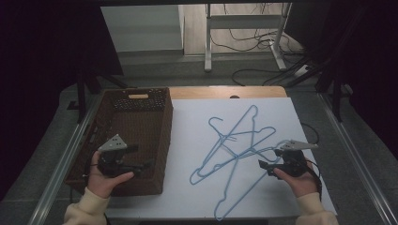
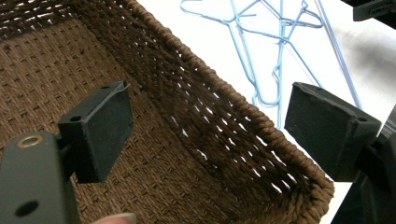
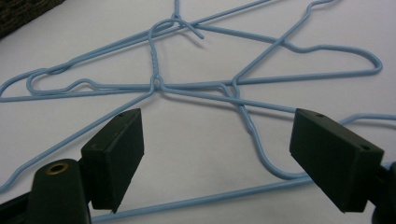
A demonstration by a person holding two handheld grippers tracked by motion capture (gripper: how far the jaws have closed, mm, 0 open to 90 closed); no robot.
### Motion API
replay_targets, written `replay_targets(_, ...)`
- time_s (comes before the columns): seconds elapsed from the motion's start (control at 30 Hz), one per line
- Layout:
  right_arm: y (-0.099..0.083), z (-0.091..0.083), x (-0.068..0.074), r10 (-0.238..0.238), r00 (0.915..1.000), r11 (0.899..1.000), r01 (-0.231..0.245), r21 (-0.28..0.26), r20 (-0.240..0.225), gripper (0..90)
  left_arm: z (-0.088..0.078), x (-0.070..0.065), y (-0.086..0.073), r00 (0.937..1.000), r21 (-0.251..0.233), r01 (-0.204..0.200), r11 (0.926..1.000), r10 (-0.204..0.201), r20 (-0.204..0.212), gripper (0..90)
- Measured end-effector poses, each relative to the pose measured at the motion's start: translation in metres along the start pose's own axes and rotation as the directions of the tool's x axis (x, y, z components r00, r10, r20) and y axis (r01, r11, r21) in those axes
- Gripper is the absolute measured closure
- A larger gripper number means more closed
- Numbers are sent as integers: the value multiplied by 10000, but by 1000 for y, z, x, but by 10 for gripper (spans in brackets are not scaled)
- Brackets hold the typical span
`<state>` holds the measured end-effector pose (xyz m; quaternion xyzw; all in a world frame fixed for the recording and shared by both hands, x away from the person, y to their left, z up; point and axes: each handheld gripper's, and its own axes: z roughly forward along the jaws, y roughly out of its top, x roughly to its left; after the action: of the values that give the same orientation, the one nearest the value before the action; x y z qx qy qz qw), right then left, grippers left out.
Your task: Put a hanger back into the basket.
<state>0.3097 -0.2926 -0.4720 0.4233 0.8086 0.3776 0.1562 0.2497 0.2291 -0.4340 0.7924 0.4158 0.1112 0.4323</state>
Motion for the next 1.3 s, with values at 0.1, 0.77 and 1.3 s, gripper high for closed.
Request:
replay_targets(0.1,1,2,0,-22,10000,10000,22,19,-91,178,-1,1,-1,10000,-19,29,10000,-29,-69,156)
replay_targets(0.77,9,4,5,-370,9992,9993,371,98,-126,185,0,-3,-7,10000,70,-63,10000,63,3,159)
replay_targets(1.3,38,29,19,-451,9987,9983,460,359,-251,216,-2,-4,-6,9999,-70,85,9999,-84,140,160)
